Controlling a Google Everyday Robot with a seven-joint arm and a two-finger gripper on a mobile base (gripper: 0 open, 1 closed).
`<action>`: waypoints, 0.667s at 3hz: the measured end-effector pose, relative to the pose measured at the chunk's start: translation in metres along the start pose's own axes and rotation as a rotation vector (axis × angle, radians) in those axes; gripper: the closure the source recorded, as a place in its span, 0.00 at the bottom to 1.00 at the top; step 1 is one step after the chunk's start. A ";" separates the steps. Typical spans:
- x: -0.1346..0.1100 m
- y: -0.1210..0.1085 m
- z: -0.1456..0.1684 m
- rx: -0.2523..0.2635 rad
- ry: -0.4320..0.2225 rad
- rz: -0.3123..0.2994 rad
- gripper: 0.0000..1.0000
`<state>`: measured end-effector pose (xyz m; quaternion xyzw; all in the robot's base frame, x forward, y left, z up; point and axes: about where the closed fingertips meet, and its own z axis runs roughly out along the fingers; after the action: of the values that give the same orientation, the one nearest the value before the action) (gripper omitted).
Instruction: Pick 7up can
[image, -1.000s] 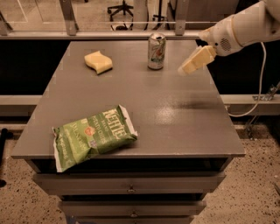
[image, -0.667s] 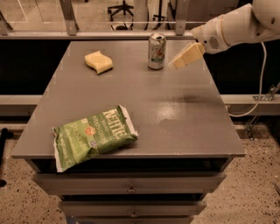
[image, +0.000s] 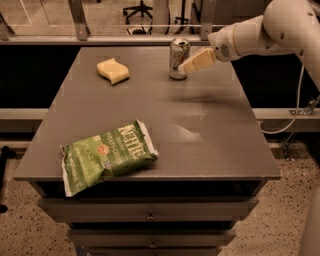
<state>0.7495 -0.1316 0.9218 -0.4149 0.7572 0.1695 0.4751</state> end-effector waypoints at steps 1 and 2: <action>-0.003 -0.003 0.026 -0.011 -0.044 0.038 0.00; -0.005 -0.005 0.044 -0.021 -0.079 0.068 0.00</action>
Offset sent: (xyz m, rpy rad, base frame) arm 0.0486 0.0426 -0.0319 0.2372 0.0094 -0.0047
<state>0.7794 -0.1038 0.9050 -0.3870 0.7498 0.2096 0.4941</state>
